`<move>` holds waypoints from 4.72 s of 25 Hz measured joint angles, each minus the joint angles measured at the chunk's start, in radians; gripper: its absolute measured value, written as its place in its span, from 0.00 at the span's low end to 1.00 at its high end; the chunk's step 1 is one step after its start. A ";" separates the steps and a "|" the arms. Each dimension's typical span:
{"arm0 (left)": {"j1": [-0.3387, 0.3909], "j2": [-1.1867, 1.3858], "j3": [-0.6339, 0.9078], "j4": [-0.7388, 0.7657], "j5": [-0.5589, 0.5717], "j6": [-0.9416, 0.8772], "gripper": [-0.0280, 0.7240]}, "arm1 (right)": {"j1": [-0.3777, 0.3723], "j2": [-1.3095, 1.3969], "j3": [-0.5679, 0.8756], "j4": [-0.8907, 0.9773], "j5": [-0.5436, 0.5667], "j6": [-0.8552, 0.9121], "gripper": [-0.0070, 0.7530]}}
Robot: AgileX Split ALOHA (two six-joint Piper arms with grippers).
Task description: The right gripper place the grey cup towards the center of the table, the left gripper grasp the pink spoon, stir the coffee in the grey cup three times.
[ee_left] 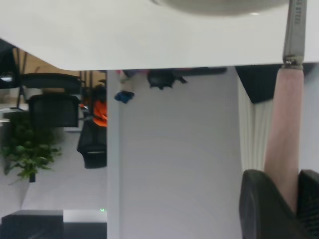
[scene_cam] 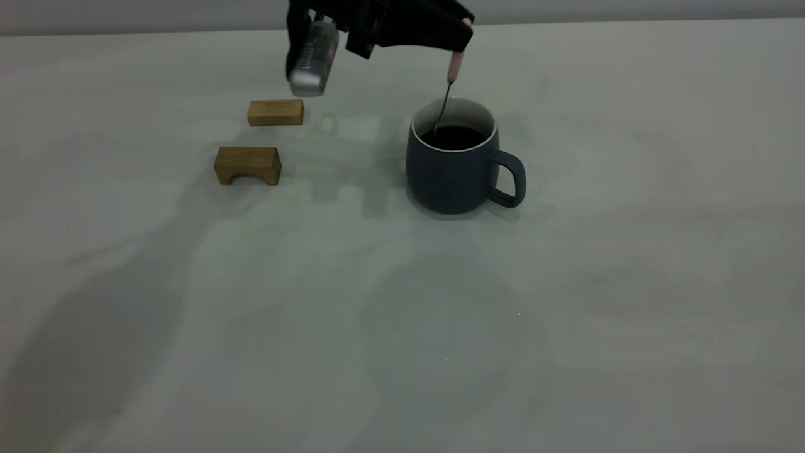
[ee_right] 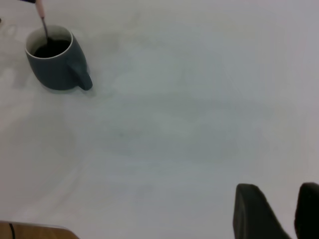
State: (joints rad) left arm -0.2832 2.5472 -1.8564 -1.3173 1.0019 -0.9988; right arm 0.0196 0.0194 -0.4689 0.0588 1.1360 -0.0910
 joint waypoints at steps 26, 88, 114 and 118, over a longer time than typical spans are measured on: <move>-0.017 0.058 -0.156 0.065 0.040 -0.218 0.27 | 0.000 0.000 0.000 0.000 0.000 0.000 0.33; -0.077 0.183 -0.395 0.314 0.166 -0.345 0.27 | 0.000 0.000 0.000 0.000 0.000 0.000 0.33; -0.076 0.113 -0.812 0.763 0.166 -0.492 0.61 | 0.000 0.000 0.000 0.000 0.000 0.000 0.33; -0.074 0.033 -0.818 0.845 0.166 -0.501 0.61 | 0.000 0.000 0.000 0.000 0.000 0.000 0.33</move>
State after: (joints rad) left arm -0.3573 2.5806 -2.6747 -0.4724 1.1677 -1.5002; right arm 0.0196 0.0194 -0.4689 0.0588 1.1360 -0.0910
